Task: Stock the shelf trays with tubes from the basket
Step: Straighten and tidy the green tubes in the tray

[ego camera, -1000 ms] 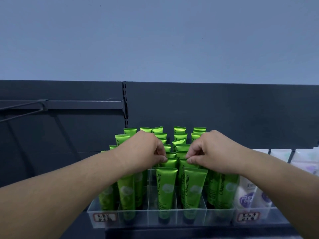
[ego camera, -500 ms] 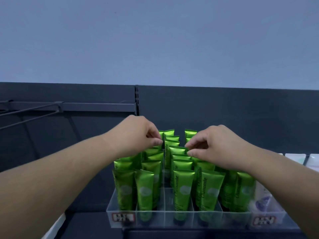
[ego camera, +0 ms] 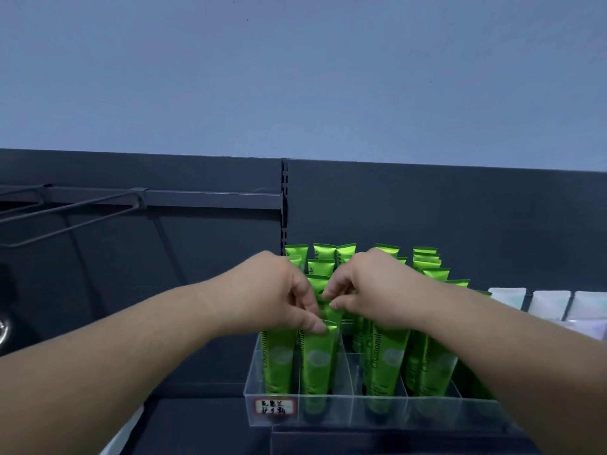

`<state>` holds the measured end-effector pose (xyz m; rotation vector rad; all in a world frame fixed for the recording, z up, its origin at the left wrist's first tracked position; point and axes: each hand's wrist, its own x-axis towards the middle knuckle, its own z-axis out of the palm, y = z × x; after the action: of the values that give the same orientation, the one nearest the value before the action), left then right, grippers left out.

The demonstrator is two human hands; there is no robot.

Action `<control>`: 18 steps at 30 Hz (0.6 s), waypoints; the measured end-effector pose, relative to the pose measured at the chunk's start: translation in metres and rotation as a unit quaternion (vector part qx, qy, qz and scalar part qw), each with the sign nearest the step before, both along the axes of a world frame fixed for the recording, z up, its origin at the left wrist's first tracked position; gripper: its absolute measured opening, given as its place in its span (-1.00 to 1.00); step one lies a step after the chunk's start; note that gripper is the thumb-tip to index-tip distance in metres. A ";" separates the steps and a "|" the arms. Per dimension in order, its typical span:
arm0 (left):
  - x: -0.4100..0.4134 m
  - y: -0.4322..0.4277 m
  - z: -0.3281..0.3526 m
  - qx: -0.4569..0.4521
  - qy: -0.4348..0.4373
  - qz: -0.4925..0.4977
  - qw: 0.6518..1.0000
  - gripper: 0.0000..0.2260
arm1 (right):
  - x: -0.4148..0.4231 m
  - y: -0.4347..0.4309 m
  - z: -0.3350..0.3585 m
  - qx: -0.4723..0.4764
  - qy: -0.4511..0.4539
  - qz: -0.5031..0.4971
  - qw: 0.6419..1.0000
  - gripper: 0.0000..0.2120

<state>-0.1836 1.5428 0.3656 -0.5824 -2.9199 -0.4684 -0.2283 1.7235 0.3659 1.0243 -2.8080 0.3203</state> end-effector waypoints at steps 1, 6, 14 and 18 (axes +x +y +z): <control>-0.001 0.002 -0.003 -0.010 0.005 -0.005 1.000 -0.82 | 0.000 -0.002 -0.001 0.002 -0.002 -0.004 1.000 -0.86; -0.005 0.007 -0.012 -0.015 0.049 -0.016 0.999 -0.83 | -0.001 0.001 -0.002 -0.003 -0.001 -0.018 1.000 -0.90; -0.007 0.019 -0.016 0.008 0.066 -0.019 0.998 -0.84 | -0.001 0.009 -0.003 -0.004 0.010 -0.023 1.000 -0.90; -0.007 0.021 -0.017 0.017 0.069 -0.013 0.997 -0.84 | -0.001 0.011 -0.005 -0.015 0.020 -0.012 1.000 -0.91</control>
<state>-0.1909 1.5637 0.3491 -0.6227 -2.7719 -0.4622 -0.2295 1.7342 0.3608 0.9784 -2.7696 0.3360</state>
